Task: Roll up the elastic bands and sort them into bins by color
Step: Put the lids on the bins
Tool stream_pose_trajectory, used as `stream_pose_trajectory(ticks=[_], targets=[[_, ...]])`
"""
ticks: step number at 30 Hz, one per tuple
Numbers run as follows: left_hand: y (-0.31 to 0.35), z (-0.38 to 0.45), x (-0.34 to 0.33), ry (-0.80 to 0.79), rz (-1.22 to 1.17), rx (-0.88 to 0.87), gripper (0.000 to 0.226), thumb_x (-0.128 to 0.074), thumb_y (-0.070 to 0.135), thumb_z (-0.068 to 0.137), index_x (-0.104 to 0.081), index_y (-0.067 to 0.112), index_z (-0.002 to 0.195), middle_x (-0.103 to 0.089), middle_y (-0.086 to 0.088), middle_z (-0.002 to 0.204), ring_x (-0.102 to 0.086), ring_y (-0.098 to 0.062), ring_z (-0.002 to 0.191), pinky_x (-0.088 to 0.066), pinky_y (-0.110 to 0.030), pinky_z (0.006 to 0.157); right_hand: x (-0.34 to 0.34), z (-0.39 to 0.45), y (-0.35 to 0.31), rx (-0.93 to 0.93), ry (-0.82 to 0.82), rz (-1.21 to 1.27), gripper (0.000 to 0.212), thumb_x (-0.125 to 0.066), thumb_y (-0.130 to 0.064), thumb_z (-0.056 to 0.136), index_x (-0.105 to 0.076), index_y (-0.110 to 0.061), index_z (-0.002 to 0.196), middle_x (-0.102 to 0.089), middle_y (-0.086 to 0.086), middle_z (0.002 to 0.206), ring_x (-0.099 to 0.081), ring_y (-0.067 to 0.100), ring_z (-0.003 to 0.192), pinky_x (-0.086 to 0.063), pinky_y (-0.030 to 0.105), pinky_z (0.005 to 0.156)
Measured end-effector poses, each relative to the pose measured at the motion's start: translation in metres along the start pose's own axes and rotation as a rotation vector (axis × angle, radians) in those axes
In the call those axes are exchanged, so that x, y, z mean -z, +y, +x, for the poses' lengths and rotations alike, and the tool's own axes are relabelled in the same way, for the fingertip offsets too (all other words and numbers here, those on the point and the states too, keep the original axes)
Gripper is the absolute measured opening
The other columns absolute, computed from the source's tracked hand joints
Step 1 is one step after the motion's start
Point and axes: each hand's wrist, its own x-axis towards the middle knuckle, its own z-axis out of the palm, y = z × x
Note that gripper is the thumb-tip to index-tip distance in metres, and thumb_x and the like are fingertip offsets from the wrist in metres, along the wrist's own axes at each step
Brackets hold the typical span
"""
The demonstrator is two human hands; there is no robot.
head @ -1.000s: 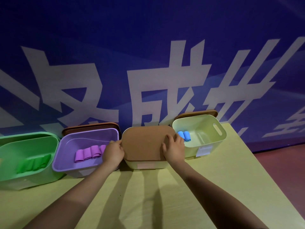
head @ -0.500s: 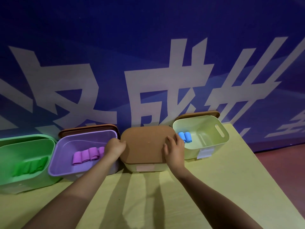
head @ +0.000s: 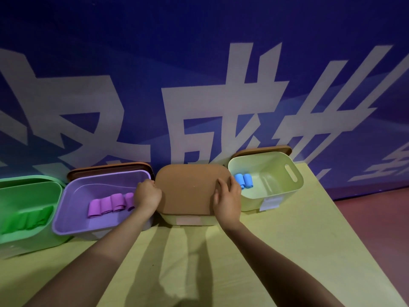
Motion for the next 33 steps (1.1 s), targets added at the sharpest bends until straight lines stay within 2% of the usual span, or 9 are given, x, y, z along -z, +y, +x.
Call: stream_pose_trajectory(ticks=[3, 6, 11, 14, 17, 21, 23, 26, 33], targets=[[0.003, 0.000, -0.002, 0.015, -0.039, 0.021, 0.028, -0.043, 0.010, 0.092, -0.063, 0.000, 0.108, -0.062, -0.024, 0.109, -0.057, -0.040, 0.101, -0.047, -0.039, 0.083, -0.001, 0.000, 0.000, -0.002, 0.004, 0.009, 0.034, -0.050, -0.015, 0.094, -0.056, -0.010, 0.127, -0.039, 0.020, 0.144, -0.035, 0.035, 0.131, -0.036, 0.041, 0.105], [0.005, -0.004, -0.003, 0.089, 0.055, -0.064, 0.033, -0.037, 0.018, 0.099, -0.060, -0.003, 0.110, -0.058, -0.026, 0.109, -0.057, -0.041, 0.098, -0.043, -0.039, 0.077, -0.002, 0.000, 0.000, -0.011, -0.003, 0.011, 0.035, -0.050, -0.016, 0.093, -0.056, -0.010, 0.127, -0.039, 0.020, 0.144, -0.035, 0.035, 0.131, -0.037, 0.041, 0.104], [-0.002, -0.006, -0.006, 0.134, 0.249, -0.206, 0.027, -0.037, 0.009, 0.098, -0.058, 0.000, 0.110, -0.055, -0.022, 0.111, -0.056, -0.035, 0.095, -0.042, -0.037, 0.070, -0.001, -0.001, -0.003, -0.027, -0.036, -0.059, 0.037, -0.049, -0.018, 0.095, -0.052, -0.012, 0.132, -0.036, 0.019, 0.146, -0.033, 0.034, 0.134, -0.037, 0.039, 0.106], [0.002, -0.006, -0.005, 0.115, 0.359, -0.214, 0.030, -0.039, 0.004, 0.094, -0.051, 0.004, 0.122, -0.051, -0.017, 0.121, -0.049, -0.031, 0.110, -0.046, -0.036, 0.076, -0.002, 0.000, -0.004, -0.031, -0.073, -0.113, 0.041, -0.051, -0.018, 0.093, -0.052, -0.013, 0.134, -0.035, 0.021, 0.147, -0.032, 0.036, 0.135, -0.035, 0.041, 0.107], [0.005, 0.000, -0.007, 0.140, 0.372, -0.373, 0.055, -0.046, 0.008, 0.094, -0.029, 0.011, 0.146, -0.040, -0.015, 0.137, -0.042, -0.030, 0.123, -0.047, -0.038, 0.090, -0.002, -0.001, -0.006, -0.026, -0.083, -0.129, 0.043, -0.052, -0.018, 0.092, -0.053, -0.011, 0.134, -0.035, 0.024, 0.146, -0.032, 0.040, 0.135, -0.034, 0.044, 0.108], [0.012, 0.004, -0.018, 0.036, 0.360, -0.624, 0.051, -0.037, 0.028, 0.101, -0.029, 0.014, 0.149, -0.032, -0.007, 0.153, -0.028, -0.023, 0.141, -0.022, -0.038, 0.116, 0.000, -0.002, -0.007, -0.038, -0.117, -0.160, 0.046, -0.046, -0.023, 0.094, -0.049, -0.012, 0.139, -0.031, 0.024, 0.150, -0.028, 0.040, 0.139, -0.031, 0.044, 0.110], [0.012, 0.001, -0.026, 0.011, 0.326, -0.617, 0.054, -0.034, 0.035, 0.101, -0.027, 0.013, 0.149, -0.024, -0.006, 0.157, -0.018, -0.022, 0.145, -0.013, -0.036, 0.118, 0.002, -0.004, -0.005, -0.015, -0.128, -0.218, 0.053, -0.033, -0.033, 0.093, -0.047, -0.015, 0.141, -0.032, 0.022, 0.151, -0.029, 0.039, 0.139, -0.034, 0.043, 0.109], [0.010, 0.000, -0.032, 0.034, 0.326, -0.599, 0.057, -0.035, 0.039, 0.100, -0.027, 0.013, 0.150, -0.021, -0.006, 0.158, -0.015, -0.022, 0.146, -0.014, -0.036, 0.118, 0.010, -0.003, -0.002, 0.061, -0.179, -0.315, 0.069, -0.014, -0.045, 0.087, -0.042, -0.018, 0.144, -0.031, 0.020, 0.152, -0.030, 0.037, 0.140, -0.034, 0.041, 0.109], [0.018, -0.004, -0.034, 0.075, 0.316, -0.508, 0.057, -0.047, 0.038, 0.092, -0.041, 0.010, 0.142, -0.038, -0.011, 0.149, -0.032, -0.031, 0.138, -0.027, -0.047, 0.111, 0.021, 0.031, -0.006, 0.148, -0.324, -0.540, 0.065, -0.014, -0.041, 0.090, -0.033, -0.019, 0.148, -0.033, 0.020, 0.151, -0.035, 0.035, 0.134, -0.026, 0.042, 0.110]])
